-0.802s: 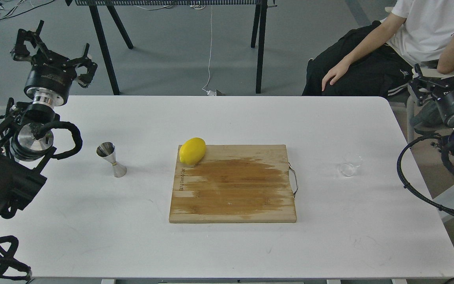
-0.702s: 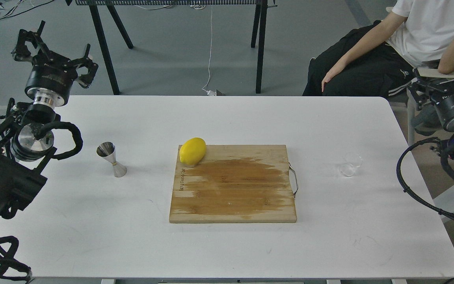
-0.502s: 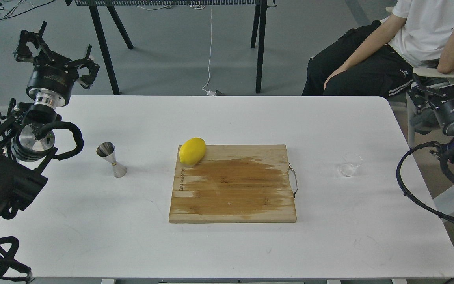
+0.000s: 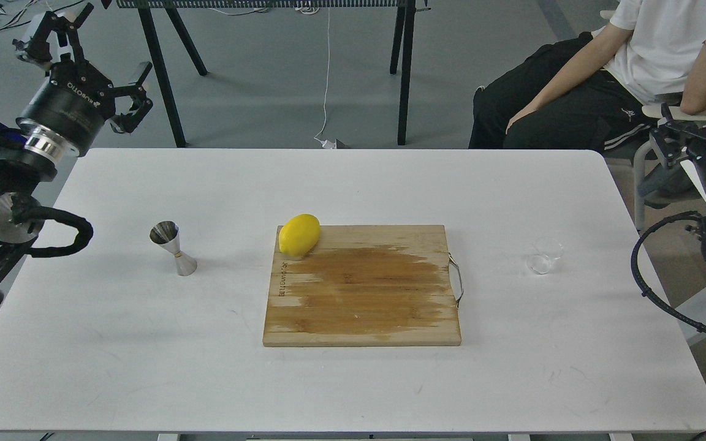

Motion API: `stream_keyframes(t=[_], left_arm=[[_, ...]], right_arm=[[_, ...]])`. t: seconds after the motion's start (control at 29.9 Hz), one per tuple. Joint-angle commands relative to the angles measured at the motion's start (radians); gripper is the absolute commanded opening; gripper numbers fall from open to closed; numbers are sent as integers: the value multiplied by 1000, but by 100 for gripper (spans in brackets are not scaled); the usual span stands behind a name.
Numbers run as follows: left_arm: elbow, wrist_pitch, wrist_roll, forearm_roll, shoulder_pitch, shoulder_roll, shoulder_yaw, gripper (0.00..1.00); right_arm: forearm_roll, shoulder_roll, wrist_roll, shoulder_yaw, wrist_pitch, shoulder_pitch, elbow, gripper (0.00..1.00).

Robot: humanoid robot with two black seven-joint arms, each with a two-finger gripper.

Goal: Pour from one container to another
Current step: 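Lower the left gripper from its raised pose toward the metal jigger, then close the left gripper around the metal jigger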

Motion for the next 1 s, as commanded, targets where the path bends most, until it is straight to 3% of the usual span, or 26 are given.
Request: stream_keyframes(t=[0.0, 0.1, 0.27, 0.43, 0.53, 0.7, 0.97], left_arm=[[-138, 42, -10, 189, 84, 114, 8, 99], [-265, 85, -14, 322, 161, 211, 6, 97], [-463, 269, -13, 461, 251, 314, 9, 96], [-501, 367, -17, 689, 314, 342, 41, 96], [-447, 474, -49, 957, 385, 334, 63, 96], [-317, 677, -52, 1260, 451, 274, 115, 96], [27, 761, -57, 1474, 451, 107, 215, 95]], right_arm=[[1, -8, -6, -7, 0, -1, 3, 100], [3, 2, 1, -5, 0, -6, 4, 100], [4, 23, -1, -7, 0, -20, 12, 100], [3, 22, -4, -5, 0, -29, 29, 100], [1, 14, -6, -5, 0, -32, 26, 100], [-1, 11, -6, -5, 0, -58, 23, 100], [9, 15, 2, 33, 0, -75, 32, 100]])
